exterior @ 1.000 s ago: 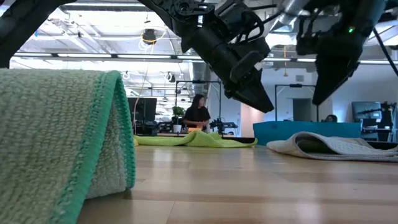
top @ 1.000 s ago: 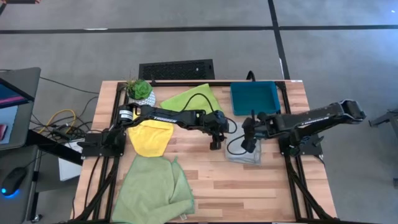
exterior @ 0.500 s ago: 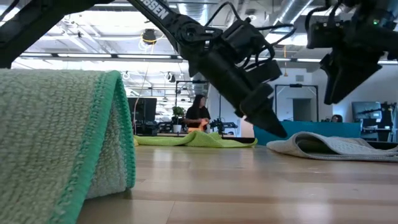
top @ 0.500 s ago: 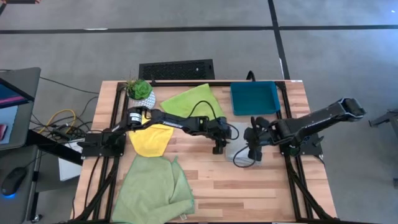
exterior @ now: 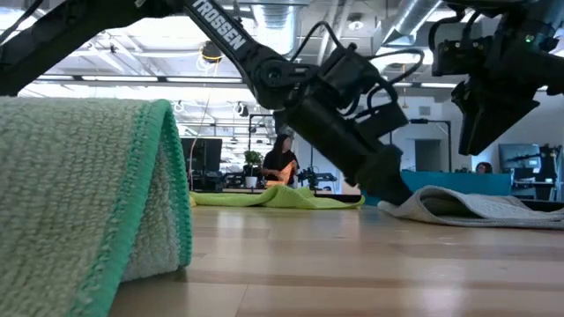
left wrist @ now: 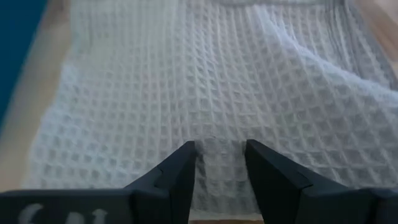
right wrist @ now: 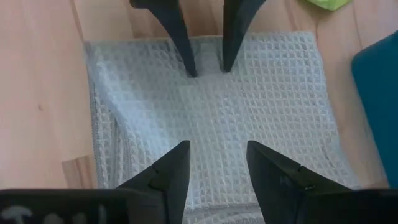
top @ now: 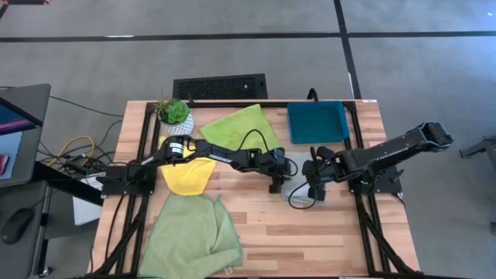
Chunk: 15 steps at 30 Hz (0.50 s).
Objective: Fold microfiber towels
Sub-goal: Fold the gray microfiber towel
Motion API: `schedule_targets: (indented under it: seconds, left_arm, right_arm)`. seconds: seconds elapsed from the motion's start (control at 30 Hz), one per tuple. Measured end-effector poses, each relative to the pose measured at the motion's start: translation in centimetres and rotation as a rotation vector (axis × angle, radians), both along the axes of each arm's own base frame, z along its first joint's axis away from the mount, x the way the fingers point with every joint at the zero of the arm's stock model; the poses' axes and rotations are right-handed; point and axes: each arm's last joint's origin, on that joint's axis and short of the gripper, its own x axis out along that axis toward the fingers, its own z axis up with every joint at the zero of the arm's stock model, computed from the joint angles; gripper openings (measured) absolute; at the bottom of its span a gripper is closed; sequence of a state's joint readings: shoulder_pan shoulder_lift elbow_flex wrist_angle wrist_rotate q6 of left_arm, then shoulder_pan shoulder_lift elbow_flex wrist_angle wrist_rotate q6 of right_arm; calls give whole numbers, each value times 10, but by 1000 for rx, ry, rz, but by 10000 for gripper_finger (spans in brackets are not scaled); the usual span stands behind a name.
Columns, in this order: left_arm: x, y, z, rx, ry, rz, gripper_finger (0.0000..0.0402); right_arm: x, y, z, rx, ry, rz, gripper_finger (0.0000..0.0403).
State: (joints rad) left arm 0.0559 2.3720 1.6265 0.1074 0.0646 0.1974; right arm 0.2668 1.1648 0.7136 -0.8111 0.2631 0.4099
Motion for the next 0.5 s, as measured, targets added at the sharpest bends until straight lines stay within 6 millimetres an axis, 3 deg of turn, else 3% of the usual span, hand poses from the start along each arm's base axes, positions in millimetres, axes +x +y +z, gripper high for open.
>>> schedule_targets:
  seconds: [0.33,0.5]
  left_arm:
    - [-2,1,-9,25,60,55,138]
    - [-5,1,2,3,66,49,138]
  right_arm:
    - [1,0,0,2,-6,-1,182]
    - [1,0,0,3,-6,-1,182]
